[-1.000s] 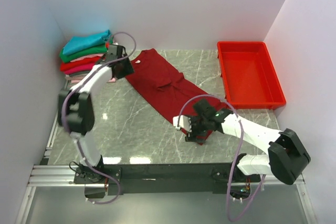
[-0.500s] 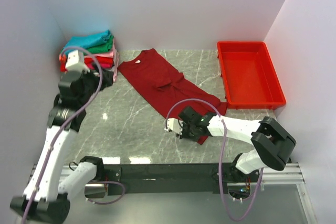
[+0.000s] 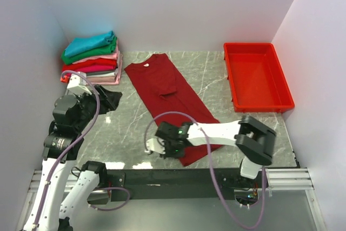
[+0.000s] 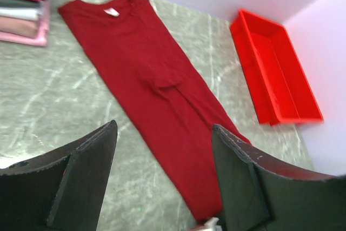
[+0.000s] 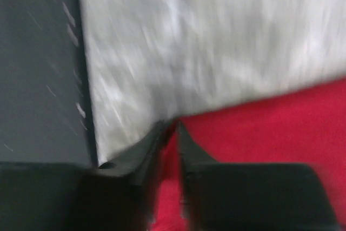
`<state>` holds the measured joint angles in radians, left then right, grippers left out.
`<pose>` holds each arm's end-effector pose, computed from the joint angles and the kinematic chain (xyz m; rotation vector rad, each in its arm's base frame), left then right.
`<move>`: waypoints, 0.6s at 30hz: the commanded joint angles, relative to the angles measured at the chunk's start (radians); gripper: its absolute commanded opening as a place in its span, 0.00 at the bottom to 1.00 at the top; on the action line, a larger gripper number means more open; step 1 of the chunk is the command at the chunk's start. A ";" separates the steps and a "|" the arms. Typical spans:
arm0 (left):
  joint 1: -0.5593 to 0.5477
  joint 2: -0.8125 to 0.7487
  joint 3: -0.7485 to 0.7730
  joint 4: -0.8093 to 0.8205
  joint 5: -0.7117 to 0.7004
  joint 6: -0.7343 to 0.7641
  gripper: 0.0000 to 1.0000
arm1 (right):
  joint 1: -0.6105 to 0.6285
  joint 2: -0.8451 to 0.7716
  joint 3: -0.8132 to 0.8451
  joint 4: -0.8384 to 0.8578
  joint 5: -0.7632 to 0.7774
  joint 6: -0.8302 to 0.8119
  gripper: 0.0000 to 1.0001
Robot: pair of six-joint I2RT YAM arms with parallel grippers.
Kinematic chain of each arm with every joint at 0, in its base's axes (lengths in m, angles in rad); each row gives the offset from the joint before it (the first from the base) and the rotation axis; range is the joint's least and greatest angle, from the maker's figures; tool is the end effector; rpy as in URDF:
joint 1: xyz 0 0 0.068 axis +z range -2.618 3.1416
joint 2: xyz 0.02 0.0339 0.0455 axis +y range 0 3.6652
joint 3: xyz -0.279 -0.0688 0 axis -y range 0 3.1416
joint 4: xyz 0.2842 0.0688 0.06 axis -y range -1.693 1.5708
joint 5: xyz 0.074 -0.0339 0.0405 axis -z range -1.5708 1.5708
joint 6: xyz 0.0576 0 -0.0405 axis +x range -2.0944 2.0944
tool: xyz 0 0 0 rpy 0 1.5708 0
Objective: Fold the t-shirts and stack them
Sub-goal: Fold the tshirt
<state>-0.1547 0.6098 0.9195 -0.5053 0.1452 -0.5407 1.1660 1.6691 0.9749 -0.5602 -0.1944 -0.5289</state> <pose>0.1688 -0.0348 0.3916 -0.2403 1.7917 -0.6284 0.1256 0.3213 0.1314 -2.1838 1.8687 0.4097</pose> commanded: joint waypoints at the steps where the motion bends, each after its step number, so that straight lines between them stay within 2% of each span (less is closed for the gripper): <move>1: 0.001 -0.010 -0.005 -0.015 0.115 0.048 0.76 | 0.027 0.056 0.132 -0.070 -0.120 0.024 0.32; 4: 0.001 -0.024 -0.014 -0.007 0.190 0.090 0.78 | -0.009 0.003 0.171 -0.135 -0.137 -0.045 0.48; 6: 0.001 -0.034 -0.047 0.043 0.247 0.097 0.81 | -0.054 -0.089 0.150 -0.218 -0.204 -0.150 0.55; 9: 0.000 -0.024 -0.120 0.171 0.402 0.072 0.85 | -0.205 -0.242 0.093 -0.320 -0.310 -0.303 0.62; 11: -0.002 -0.001 -0.171 0.259 0.526 0.029 0.87 | -0.360 -0.386 0.004 -0.326 -0.324 -0.380 0.63; 12: -0.009 0.027 -0.185 0.283 0.550 0.015 0.87 | -0.415 -0.435 -0.036 -0.323 -0.344 -0.482 0.64; 13: -0.049 0.039 -0.194 0.297 0.559 0.004 0.84 | -0.489 -0.484 -0.117 -0.329 -0.361 -0.556 0.64; 14: -0.089 0.053 -0.205 0.301 0.550 0.001 0.83 | -0.626 -0.567 -0.158 -0.340 -0.382 -0.642 0.65; 15: -0.208 0.079 -0.206 0.301 0.471 0.005 0.82 | -0.710 -0.603 -0.198 -0.369 -0.408 -0.821 0.66; 16: -0.276 0.093 -0.211 0.304 0.423 0.005 0.80 | -0.779 -0.632 -0.262 -0.386 -0.416 -0.908 0.67; 17: -0.346 0.109 -0.225 0.313 0.380 0.005 0.79 | -0.905 -0.658 -0.287 -0.406 -0.415 -0.990 0.67; 18: -0.418 0.149 -0.232 0.323 0.276 0.002 0.77 | -0.954 -0.655 -0.303 -0.452 -0.407 -1.129 0.67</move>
<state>-0.4183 0.7158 0.7048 -0.2768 0.5316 -0.5217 0.3565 1.0286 0.7483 -0.8566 -0.5407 -1.2167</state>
